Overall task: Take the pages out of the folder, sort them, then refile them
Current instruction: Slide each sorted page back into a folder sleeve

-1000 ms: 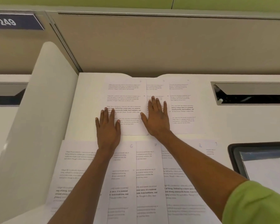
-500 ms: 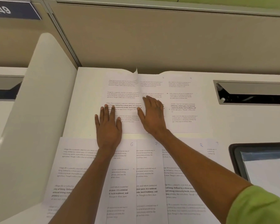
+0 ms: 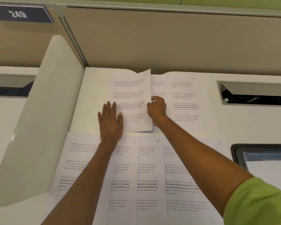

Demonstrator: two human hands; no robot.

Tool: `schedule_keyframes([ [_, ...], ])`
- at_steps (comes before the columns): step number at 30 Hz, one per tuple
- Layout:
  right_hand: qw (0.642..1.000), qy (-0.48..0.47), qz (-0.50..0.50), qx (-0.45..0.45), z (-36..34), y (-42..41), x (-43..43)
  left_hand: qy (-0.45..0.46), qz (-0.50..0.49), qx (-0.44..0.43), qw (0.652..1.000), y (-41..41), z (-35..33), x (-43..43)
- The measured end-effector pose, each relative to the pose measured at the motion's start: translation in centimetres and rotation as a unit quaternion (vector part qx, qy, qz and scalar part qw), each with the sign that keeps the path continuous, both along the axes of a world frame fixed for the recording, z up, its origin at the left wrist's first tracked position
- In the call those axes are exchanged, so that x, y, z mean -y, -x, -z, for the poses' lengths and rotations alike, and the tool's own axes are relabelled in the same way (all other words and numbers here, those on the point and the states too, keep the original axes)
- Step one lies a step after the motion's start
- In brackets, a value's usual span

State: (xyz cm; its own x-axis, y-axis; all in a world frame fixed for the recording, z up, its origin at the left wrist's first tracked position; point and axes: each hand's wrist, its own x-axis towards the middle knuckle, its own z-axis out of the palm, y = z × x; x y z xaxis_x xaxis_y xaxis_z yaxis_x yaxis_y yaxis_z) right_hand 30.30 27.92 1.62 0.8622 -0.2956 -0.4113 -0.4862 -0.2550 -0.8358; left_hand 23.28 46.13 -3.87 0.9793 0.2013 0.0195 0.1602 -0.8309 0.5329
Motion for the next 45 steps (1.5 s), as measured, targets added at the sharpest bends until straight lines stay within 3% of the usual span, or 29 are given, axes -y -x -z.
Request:
schedule_keyframes([
  [4,0.999,0.032,-0.027,-0.02,-1.1,1.3,1.7,0.017,-0.017,0.002,1.0,0.4,-1.9,0.1],
  [9,0.998,-0.059,0.004,0.001,-3.2,2.9,4.1,0.073,-0.06,0.009,0.995,1.4,-4.4,1.0],
  [15,0.989,-0.145,-0.019,-0.007,-5.6,6.2,9.5,0.231,-0.107,-0.012,0.967,2.3,-8.8,4.2],
  [17,0.987,-0.159,-0.03,-0.011,-5.9,7.5,11.9,0.31,-0.136,-0.052,0.94,2.1,-9.3,5.3],
  [20,0.984,-0.169,-0.054,-0.017,-6.2,9.5,16.0,0.456,-0.16,-0.12,0.867,2.2,-9.4,7.2],
  [23,0.983,-0.172,-0.07,-0.015,-6.5,11.6,20.7,0.531,-0.138,-0.144,0.824,3.6,-10.0,10.6],
  [32,0.977,-0.183,-0.111,-0.023,-6.5,18.0,38.6,0.538,-0.087,-0.178,0.819,9.3,-10.1,26.1],
  [42,0.975,-0.187,-0.113,-0.037,-5.9,25.2,58.2,0.584,-0.052,-0.266,0.765,17.1,-8.0,46.8],
  [45,0.976,-0.188,-0.104,-0.043,-6.0,27.4,63.2,0.565,-0.029,-0.29,0.772,19.2,-8.0,51.9],
])
